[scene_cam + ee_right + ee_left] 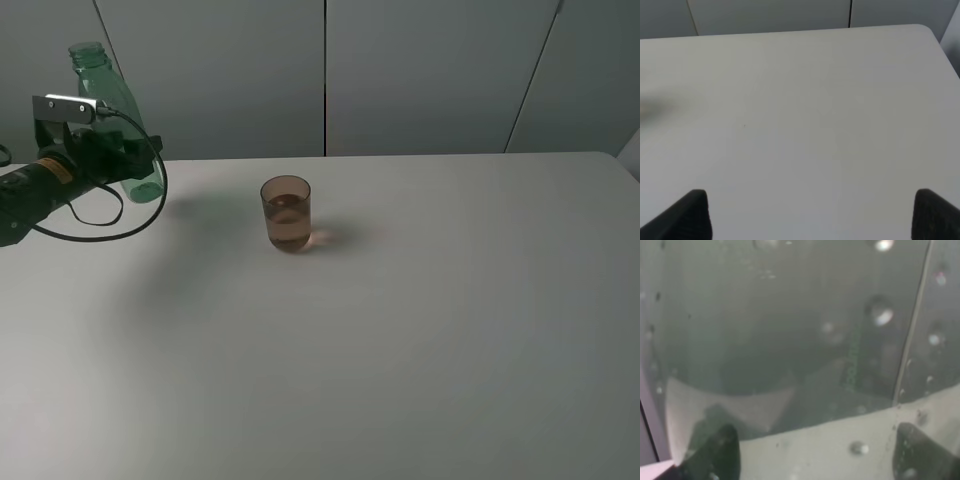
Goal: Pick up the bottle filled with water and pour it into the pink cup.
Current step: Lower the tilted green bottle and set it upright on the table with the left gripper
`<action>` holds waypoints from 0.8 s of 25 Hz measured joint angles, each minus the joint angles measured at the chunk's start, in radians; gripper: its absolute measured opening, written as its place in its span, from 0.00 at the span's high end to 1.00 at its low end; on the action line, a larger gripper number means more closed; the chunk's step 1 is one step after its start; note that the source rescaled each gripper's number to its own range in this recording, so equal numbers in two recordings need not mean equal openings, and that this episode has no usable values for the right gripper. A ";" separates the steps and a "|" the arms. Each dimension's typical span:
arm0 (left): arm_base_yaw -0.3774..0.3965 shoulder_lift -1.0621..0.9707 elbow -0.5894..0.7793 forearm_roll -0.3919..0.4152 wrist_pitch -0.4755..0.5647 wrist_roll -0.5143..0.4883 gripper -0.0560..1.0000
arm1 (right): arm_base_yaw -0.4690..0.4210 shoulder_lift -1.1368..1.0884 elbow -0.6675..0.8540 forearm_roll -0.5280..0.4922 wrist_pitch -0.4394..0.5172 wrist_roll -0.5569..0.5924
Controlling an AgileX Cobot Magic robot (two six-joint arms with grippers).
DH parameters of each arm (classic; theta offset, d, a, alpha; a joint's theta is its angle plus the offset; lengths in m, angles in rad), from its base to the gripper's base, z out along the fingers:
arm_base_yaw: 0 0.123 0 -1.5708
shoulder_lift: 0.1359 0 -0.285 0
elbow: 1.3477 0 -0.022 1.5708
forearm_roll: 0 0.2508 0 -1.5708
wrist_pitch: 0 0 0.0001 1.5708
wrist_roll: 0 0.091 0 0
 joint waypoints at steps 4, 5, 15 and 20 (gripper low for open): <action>0.000 0.038 0.005 0.014 -0.007 0.062 0.95 | 0.000 0.000 0.000 0.000 0.000 0.000; 0.000 0.043 0.009 0.015 -0.007 0.082 0.95 | 0.000 0.000 0.000 0.000 0.000 0.000; -0.002 0.084 0.019 0.018 -0.044 0.149 0.95 | 0.000 0.000 0.000 0.000 0.000 0.000; -0.002 0.088 0.019 0.018 -0.053 0.149 0.95 | 0.000 0.000 0.000 0.000 0.000 0.000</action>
